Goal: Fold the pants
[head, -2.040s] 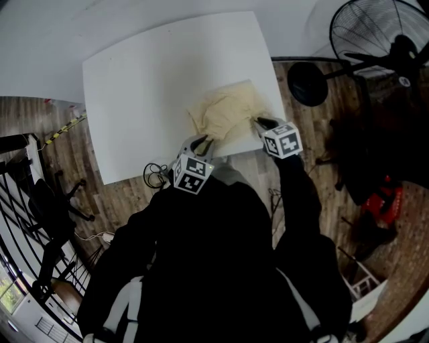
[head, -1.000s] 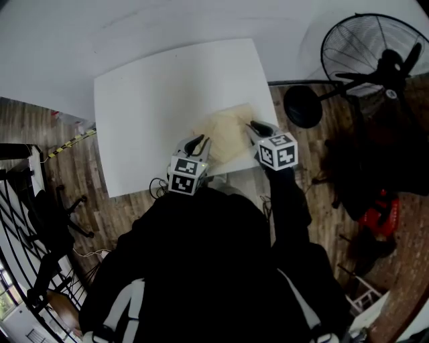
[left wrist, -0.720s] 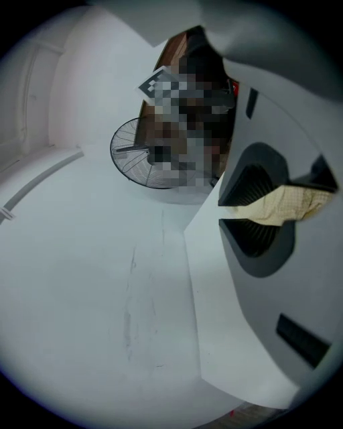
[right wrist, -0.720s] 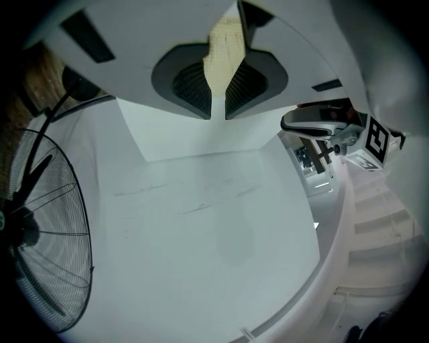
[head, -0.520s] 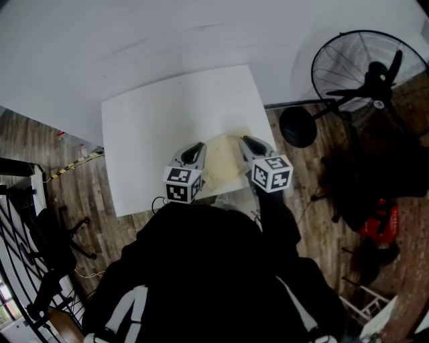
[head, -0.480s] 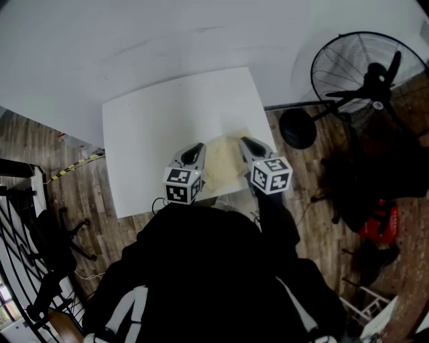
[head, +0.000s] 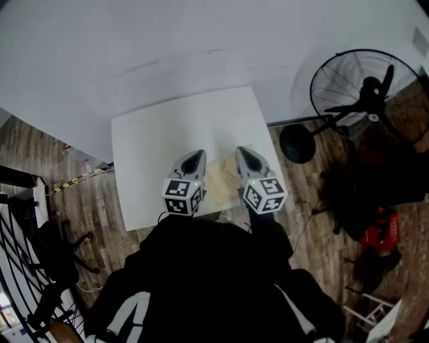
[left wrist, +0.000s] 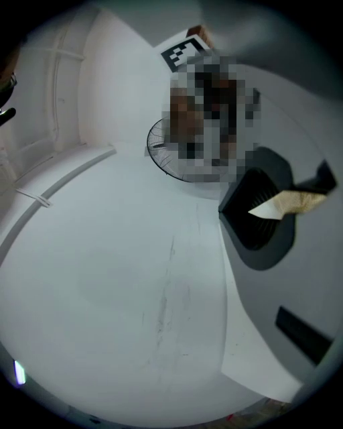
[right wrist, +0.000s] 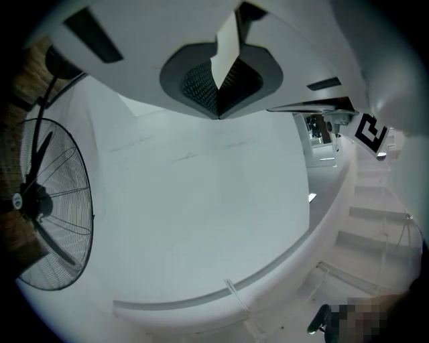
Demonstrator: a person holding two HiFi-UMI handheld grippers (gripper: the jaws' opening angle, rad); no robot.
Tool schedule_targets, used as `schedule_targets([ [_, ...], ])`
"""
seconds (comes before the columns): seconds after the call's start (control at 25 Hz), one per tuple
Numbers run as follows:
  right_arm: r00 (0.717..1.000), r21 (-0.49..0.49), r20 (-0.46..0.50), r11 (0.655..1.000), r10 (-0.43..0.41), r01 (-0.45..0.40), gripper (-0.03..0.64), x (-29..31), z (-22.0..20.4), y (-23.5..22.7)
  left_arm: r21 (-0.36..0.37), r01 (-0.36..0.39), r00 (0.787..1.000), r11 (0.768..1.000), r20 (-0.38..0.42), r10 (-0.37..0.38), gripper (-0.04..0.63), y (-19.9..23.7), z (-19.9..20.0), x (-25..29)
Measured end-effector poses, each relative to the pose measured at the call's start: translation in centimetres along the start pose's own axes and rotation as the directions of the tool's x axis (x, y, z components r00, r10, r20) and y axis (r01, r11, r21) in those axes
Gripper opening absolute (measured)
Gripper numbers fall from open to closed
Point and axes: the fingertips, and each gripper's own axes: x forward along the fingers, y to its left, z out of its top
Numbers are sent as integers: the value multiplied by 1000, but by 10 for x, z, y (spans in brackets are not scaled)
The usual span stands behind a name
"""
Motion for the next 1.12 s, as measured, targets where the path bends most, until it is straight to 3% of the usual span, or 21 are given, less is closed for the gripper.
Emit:
schedule_targets([
  [0.32, 998, -33, 60, 999, -10, 12, 3, 0, 10, 20, -1, 9, 997, 1000, 74, -9, 3, 7, 15, -16],
  [1.12, 994, -12, 97, 998, -57, 59, 3, 4, 8, 23, 22, 33, 993, 999, 116, -36, 3, 20, 20, -24],
])
